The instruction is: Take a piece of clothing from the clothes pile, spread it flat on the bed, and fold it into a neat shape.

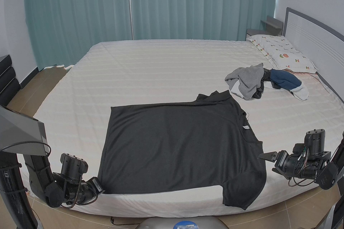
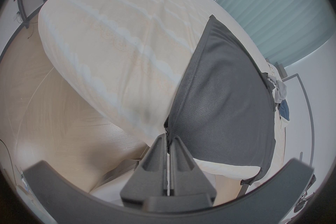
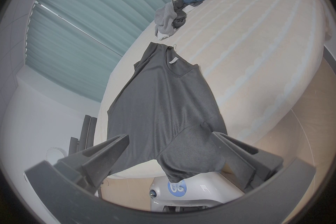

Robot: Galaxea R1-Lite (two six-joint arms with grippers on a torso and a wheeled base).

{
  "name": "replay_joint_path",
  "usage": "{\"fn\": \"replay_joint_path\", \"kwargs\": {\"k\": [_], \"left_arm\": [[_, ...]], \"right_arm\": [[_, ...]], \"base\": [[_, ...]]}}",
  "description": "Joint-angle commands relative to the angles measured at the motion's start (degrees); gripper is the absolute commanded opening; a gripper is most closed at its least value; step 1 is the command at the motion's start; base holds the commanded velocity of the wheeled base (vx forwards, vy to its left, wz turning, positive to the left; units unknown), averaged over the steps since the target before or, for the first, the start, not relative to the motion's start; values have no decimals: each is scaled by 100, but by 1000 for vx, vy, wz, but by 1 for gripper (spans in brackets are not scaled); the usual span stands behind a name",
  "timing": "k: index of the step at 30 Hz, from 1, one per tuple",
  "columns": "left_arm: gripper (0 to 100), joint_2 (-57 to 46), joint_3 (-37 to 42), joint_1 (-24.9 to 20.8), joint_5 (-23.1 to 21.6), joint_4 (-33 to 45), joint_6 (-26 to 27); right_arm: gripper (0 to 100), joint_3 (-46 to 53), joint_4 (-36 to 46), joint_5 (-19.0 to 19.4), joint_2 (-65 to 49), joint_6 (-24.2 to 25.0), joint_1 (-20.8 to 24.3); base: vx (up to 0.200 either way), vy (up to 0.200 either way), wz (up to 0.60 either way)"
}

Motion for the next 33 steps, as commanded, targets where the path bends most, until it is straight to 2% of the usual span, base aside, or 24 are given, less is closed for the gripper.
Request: {"fn": "replay_joint_path", "kwargs": {"k": [1,20,21,27,29,33], "left_arm": [[0,-62,85,114,6,5,114],[0,-132,199,114,-82,-30,185],[100,-141,199,114,-100,-39,185],[100,-308,111,123,-829,-39,193],[100,-325,94,123,-926,-48,211],[100,-273,76,185,-1260,-189,580]], "right_arm": [[100,8,11,4,28,-15,2],[100,79,11,4,54,-112,46],[100,79,11,4,63,-112,46],[100,61,2,83,28,-68,37],[100,70,2,100,11,-59,37],[100,70,2,100,-33,-59,37]], "base": [[0,0,0],[0,0,0],[0,0,0],[0,0,0],[0,0,0],[0,0,0]]}}
